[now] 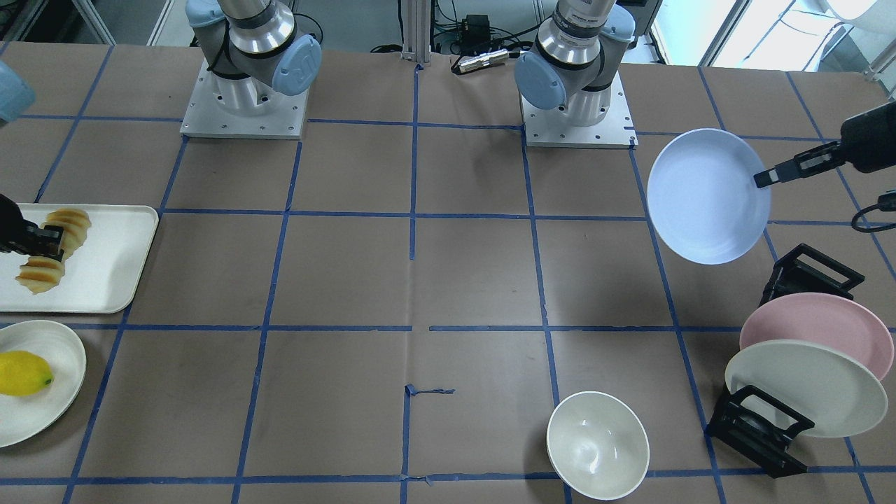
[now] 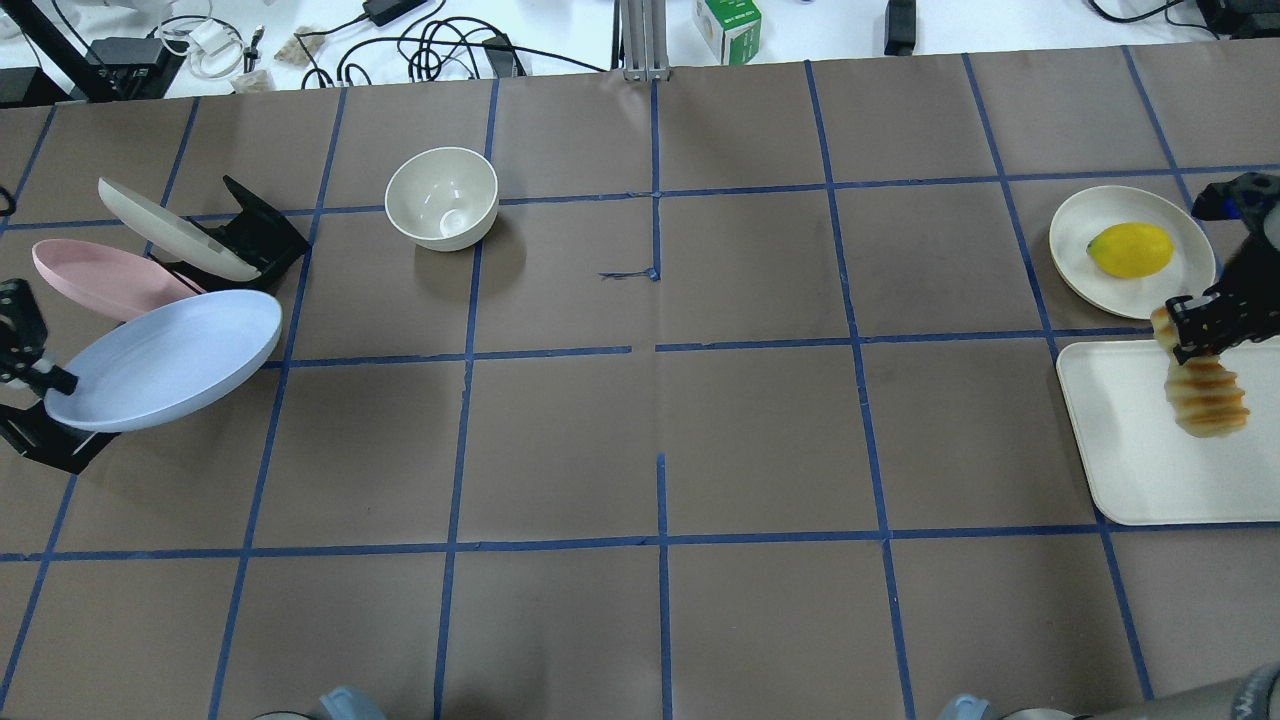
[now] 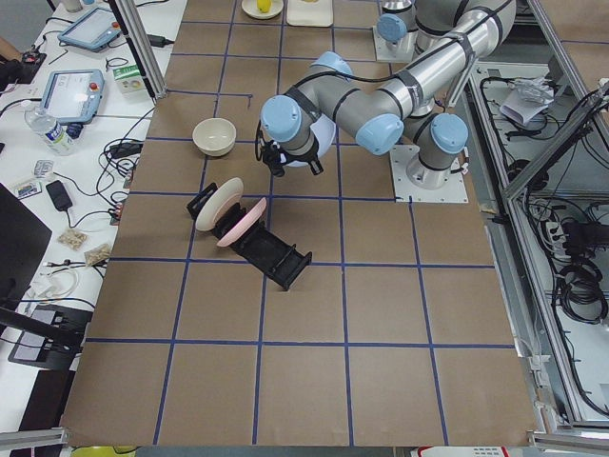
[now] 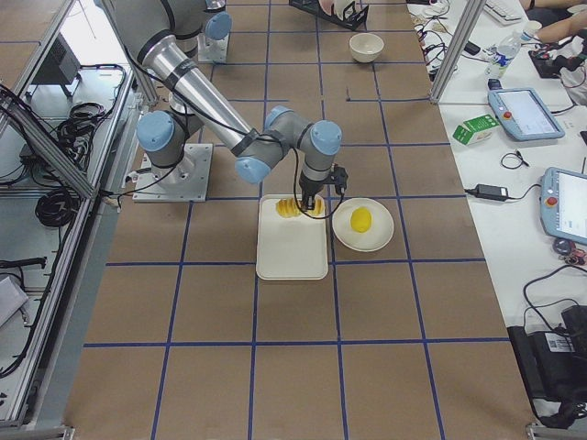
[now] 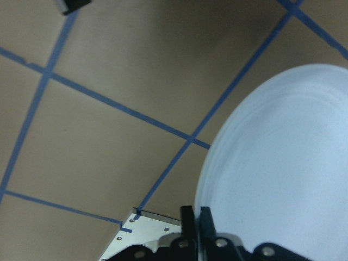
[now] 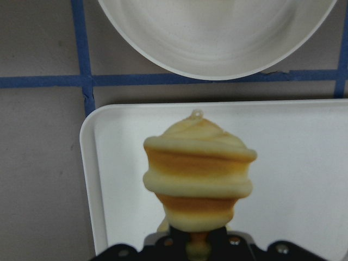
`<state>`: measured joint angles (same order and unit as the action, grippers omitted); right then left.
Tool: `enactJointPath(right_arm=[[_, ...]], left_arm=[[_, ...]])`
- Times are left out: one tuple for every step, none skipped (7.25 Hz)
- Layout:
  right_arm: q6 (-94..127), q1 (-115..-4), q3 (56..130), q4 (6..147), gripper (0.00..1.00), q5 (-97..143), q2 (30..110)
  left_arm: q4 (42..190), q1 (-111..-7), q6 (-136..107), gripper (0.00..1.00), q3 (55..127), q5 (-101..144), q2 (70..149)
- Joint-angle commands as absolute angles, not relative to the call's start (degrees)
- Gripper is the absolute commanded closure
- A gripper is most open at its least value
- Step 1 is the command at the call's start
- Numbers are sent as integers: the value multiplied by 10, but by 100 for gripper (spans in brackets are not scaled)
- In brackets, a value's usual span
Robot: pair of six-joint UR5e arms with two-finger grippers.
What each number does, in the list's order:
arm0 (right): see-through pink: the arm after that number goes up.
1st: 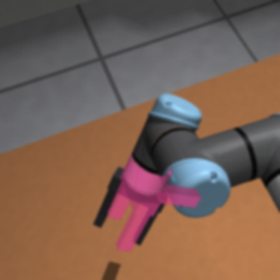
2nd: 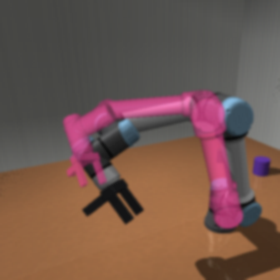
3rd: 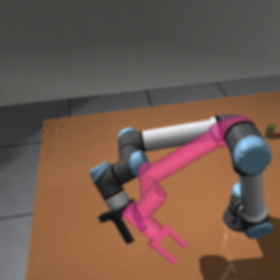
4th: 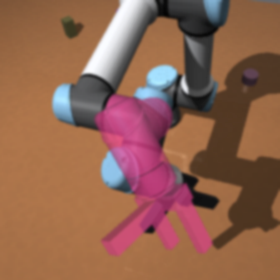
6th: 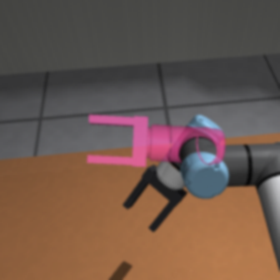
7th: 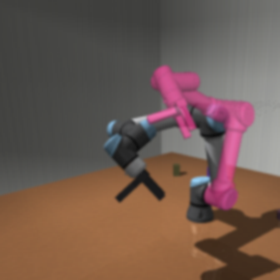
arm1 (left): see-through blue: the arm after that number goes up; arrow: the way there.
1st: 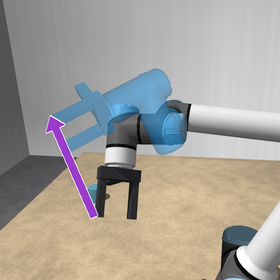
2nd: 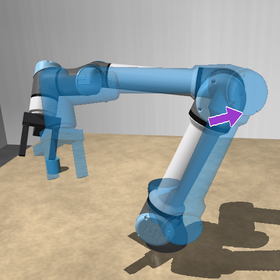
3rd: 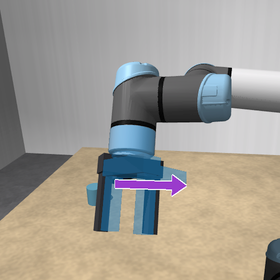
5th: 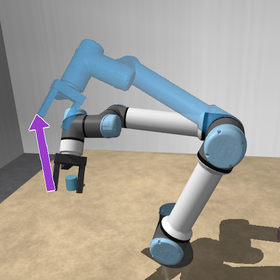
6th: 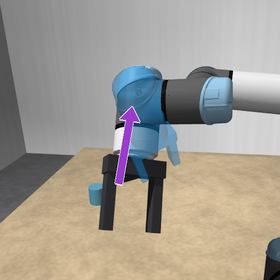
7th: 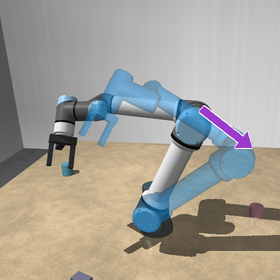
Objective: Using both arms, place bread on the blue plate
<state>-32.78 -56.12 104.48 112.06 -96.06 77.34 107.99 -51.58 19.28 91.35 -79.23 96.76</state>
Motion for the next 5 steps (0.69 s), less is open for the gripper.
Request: enactJointPath(right_arm=[[-319,-586,944,1025,100,-949,774],[-271,-625,928,1004,100,-948,780],[-203,-672,913,991,100,-941,788],[-125,-725,909,991,100,-885,787],[-90,-769,906,993,100,-881,790]], left_arm=[[955,-629,187,100,973,-740,958],[888,-661,144,100,1021,-702,950],[807,-688,127,100,1066,-647,950],[718,-731,69,100,1104,-646,961],[609,-790,0,100,1132,-647,974]])
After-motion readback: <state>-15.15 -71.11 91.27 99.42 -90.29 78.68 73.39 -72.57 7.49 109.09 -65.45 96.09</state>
